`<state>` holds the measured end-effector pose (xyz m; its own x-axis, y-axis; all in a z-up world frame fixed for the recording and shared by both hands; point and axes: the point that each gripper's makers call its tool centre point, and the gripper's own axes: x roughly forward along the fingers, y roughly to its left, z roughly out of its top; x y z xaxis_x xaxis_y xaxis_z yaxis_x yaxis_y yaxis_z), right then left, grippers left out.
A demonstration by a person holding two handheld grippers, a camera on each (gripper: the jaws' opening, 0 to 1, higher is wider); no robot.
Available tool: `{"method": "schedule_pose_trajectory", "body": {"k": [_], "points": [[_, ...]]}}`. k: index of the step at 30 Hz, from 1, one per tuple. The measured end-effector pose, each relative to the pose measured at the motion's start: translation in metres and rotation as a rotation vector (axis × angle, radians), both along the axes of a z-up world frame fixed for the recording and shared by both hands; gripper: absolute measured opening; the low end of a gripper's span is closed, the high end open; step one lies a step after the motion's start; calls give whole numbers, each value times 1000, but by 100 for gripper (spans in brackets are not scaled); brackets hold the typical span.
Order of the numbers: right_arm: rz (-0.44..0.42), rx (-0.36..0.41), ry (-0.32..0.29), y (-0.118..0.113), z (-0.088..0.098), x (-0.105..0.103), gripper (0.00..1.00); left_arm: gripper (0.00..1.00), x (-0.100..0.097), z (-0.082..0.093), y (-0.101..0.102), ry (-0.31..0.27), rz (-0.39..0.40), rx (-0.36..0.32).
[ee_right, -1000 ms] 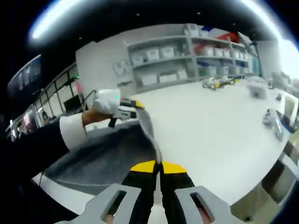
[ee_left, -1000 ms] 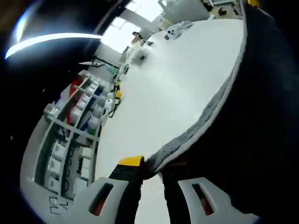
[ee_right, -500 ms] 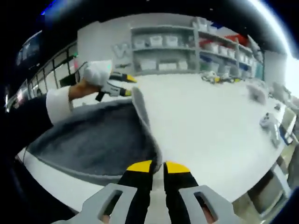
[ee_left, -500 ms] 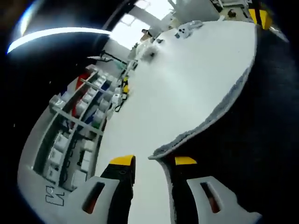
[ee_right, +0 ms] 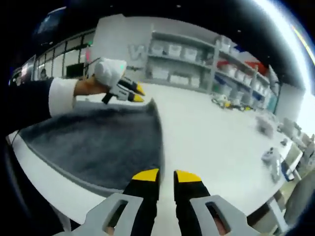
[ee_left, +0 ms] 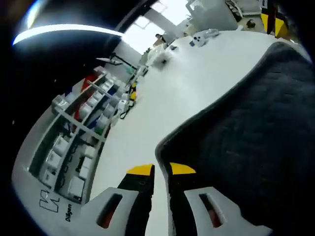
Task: Open the folded towel by lifting each exposed corner and separating the folded layers until the towel lies flat within the target outline without major curled edges
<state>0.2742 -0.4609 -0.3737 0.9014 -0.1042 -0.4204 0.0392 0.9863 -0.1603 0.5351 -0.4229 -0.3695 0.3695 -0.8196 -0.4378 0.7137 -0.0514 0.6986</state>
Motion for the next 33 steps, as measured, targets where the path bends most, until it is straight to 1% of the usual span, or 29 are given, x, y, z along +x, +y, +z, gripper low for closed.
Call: {"method": "schedule_pose_trajectory", "body": {"k": [1,3,5,7,8,9,11,13,15,17,18,20,22,23,25,27,28,33], "points": [[6,-3,-6,1,1,1,3,2,-2,0,-2,15,-1,-4],[16,-32,-23,1,5,3,3,2,-5,-1,-8,28,-14,-11],[24,-74,-27,1,7,5,1,1,-10,-1,-13,47,-26,-16],[41,-56,-30,2,5,8,0,1,-11,-3,-18,62,-28,-25],[53,-1,-41,7,3,12,0,1,-11,-3,-21,70,-29,-33],[61,29,-33,10,-1,13,0,1,-8,-5,-24,80,-26,-39],[85,27,-10,12,-9,16,0,1,-5,-10,-31,99,-16,-37],[93,29,26,16,-18,16,0,1,1,-18,-36,110,-4,-28],[87,40,44,16,-23,17,0,1,4,-22,-39,104,2,-22],[99,38,83,20,-33,16,0,1,6,-25,-39,99,12,-18],[101,44,93,22,-36,16,0,1,6,-28,-40,100,10,-12],[98,50,117,22,-44,16,0,1,8,-29,-43,87,8,-5],[87,52,135,18,-49,14,0,1,10,-29,-47,79,9,-4],[85,77,113,18,-47,14,0,1,12,-30,-51,81,10,2],[58,146,107,16,-47,10,0,1,13,-32,-55,69,10,15],[56,157,101,12,-47,8,0,1,13,-37,-60,69,7,41],[56,159,98,10,-47,7,0,1,14,-38,-62,58,7,45],[55,166,92,7,-47,6,0,1,13,-43,-69,51,7,57]]}}
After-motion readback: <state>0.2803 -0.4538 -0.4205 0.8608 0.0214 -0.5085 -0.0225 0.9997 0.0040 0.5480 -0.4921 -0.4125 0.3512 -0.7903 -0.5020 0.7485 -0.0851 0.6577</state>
